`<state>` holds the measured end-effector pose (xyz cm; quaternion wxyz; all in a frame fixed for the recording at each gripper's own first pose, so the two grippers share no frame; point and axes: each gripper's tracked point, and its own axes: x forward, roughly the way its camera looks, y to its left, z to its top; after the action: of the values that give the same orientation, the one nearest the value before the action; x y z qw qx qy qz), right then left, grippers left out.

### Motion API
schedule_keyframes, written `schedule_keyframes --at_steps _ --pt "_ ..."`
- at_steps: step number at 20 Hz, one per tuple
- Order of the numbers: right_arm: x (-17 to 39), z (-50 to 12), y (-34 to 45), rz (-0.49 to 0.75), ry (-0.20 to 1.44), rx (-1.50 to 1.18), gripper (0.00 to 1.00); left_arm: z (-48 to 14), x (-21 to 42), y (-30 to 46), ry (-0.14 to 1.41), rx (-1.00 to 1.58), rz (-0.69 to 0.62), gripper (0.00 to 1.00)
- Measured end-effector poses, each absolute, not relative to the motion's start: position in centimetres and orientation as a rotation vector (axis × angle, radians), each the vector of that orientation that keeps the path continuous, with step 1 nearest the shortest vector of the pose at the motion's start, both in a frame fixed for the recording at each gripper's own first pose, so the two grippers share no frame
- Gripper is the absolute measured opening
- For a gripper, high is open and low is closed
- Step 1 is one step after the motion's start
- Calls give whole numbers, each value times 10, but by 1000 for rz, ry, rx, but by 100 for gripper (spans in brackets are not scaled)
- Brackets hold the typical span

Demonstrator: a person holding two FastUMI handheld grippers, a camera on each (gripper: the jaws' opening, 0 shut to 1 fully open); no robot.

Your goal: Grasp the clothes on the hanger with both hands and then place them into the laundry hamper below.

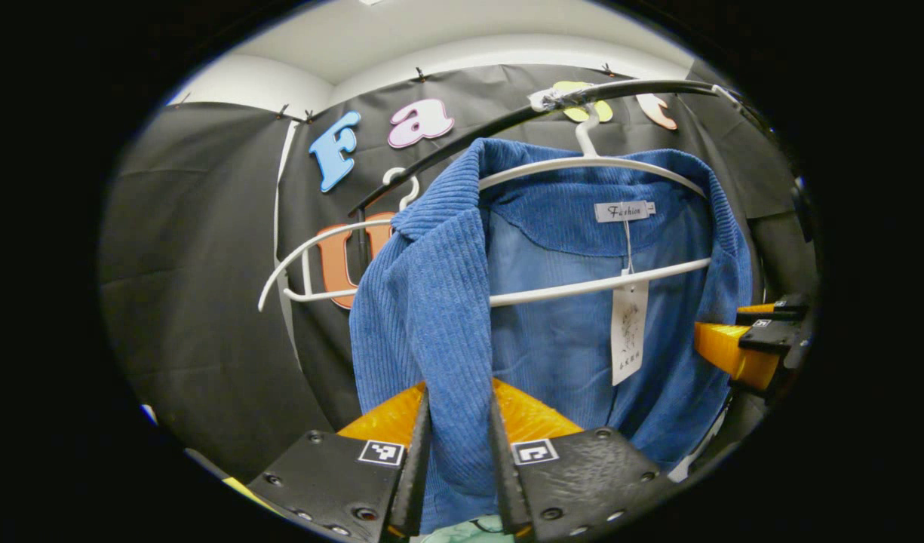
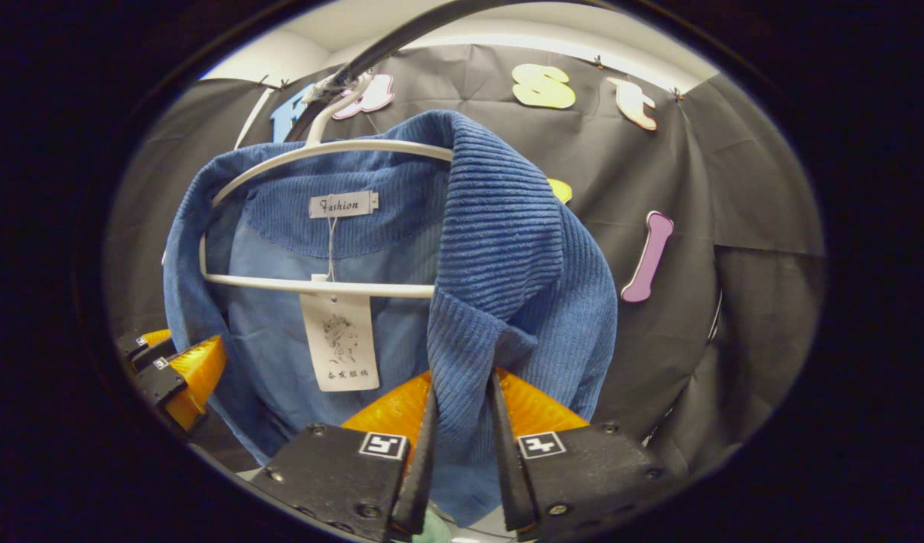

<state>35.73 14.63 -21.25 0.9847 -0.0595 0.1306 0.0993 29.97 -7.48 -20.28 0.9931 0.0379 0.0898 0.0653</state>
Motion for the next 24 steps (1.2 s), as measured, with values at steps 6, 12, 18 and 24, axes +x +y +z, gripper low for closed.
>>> schedule_keyframes --at_steps 6,12,18,24 --pt "353 -213 141 255 299 -51 9 -204 297 -70 204 65 122 6" --pt "352 -211 141 331 317 9 4 -203 294 -65 214 46 95 0" --pt "353 -205 142 455 301 73 4 -199 293 -53 208 56 105 0" --pt "350 -194 135 558 287 153 4 -189 297 -35 198 60 135 3"
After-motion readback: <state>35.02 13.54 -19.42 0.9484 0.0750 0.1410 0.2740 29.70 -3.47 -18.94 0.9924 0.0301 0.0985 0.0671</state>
